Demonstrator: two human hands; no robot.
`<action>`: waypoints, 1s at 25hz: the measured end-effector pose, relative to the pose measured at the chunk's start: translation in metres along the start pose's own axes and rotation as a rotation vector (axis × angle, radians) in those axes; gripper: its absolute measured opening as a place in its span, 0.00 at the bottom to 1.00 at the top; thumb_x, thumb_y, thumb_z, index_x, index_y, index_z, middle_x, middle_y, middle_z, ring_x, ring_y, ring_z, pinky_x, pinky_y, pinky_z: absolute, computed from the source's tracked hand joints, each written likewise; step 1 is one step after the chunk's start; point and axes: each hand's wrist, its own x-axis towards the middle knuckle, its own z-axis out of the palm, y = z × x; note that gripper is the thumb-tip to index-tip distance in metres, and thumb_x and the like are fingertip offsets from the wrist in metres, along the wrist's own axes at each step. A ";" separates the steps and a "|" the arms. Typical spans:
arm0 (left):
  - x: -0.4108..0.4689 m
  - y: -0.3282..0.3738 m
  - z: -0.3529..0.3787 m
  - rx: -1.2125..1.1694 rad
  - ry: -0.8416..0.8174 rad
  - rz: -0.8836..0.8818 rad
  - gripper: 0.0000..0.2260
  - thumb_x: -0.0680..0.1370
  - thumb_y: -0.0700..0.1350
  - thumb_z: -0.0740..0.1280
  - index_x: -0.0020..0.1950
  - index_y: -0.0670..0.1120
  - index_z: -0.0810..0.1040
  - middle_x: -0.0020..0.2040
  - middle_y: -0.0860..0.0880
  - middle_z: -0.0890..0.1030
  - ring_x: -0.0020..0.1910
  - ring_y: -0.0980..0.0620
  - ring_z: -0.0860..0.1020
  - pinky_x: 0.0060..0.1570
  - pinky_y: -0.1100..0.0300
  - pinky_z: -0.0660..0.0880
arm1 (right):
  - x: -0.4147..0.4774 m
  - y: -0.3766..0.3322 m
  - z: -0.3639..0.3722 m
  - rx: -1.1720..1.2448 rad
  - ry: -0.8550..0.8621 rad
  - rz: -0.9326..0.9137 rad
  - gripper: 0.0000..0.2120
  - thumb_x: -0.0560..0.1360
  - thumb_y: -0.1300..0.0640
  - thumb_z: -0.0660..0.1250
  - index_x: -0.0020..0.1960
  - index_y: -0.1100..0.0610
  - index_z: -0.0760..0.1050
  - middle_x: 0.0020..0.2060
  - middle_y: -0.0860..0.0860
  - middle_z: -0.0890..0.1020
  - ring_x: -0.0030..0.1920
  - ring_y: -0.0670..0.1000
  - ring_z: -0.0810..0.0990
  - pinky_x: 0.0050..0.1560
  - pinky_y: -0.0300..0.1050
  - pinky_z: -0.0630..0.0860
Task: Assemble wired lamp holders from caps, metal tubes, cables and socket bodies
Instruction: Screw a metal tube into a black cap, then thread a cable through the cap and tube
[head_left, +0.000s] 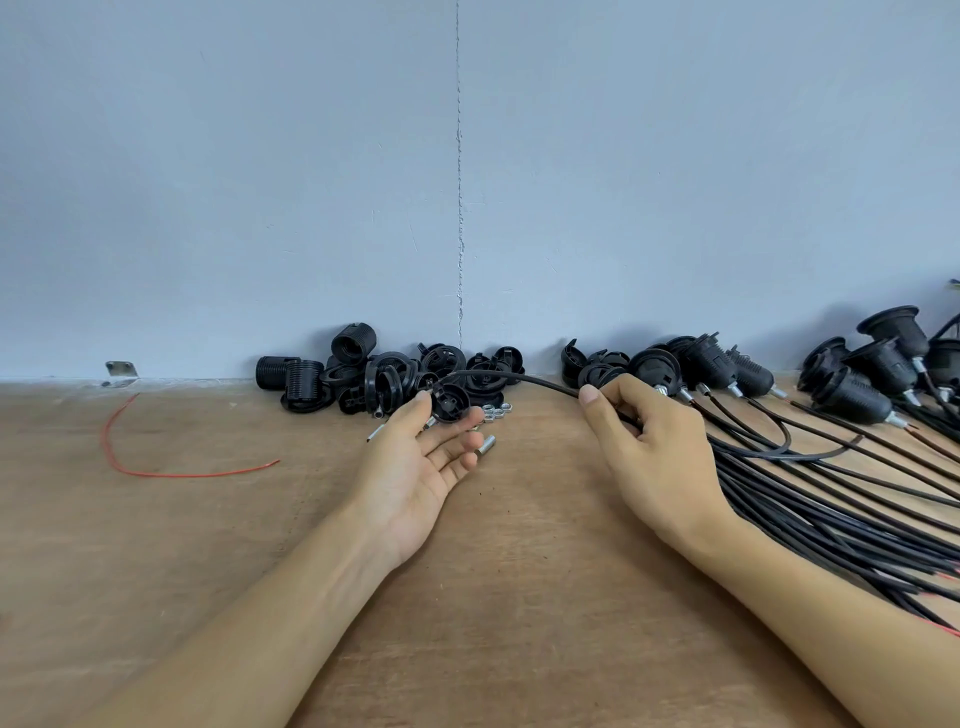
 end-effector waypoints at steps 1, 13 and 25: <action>0.000 0.000 0.000 -0.002 0.002 -0.003 0.08 0.85 0.49 0.62 0.55 0.45 0.74 0.49 0.39 0.87 0.34 0.50 0.82 0.35 0.58 0.79 | 0.000 0.000 0.000 0.008 0.000 -0.014 0.15 0.76 0.36 0.58 0.37 0.43 0.71 0.29 0.38 0.76 0.32 0.45 0.72 0.37 0.48 0.67; 0.000 -0.001 0.001 -0.013 0.038 0.032 0.09 0.86 0.47 0.59 0.56 0.43 0.75 0.47 0.41 0.86 0.33 0.50 0.83 0.32 0.58 0.79 | -0.004 -0.002 0.001 -0.006 -0.029 -0.077 0.15 0.75 0.36 0.59 0.37 0.45 0.72 0.27 0.41 0.74 0.30 0.46 0.72 0.35 0.46 0.66; -0.004 -0.015 0.005 0.303 -0.050 0.269 0.08 0.82 0.45 0.68 0.60 0.50 0.81 0.45 0.51 0.84 0.35 0.48 0.83 0.35 0.58 0.79 | -0.005 0.000 0.000 -0.062 -0.094 -0.082 0.16 0.76 0.37 0.62 0.38 0.48 0.75 0.27 0.42 0.75 0.30 0.46 0.72 0.34 0.45 0.66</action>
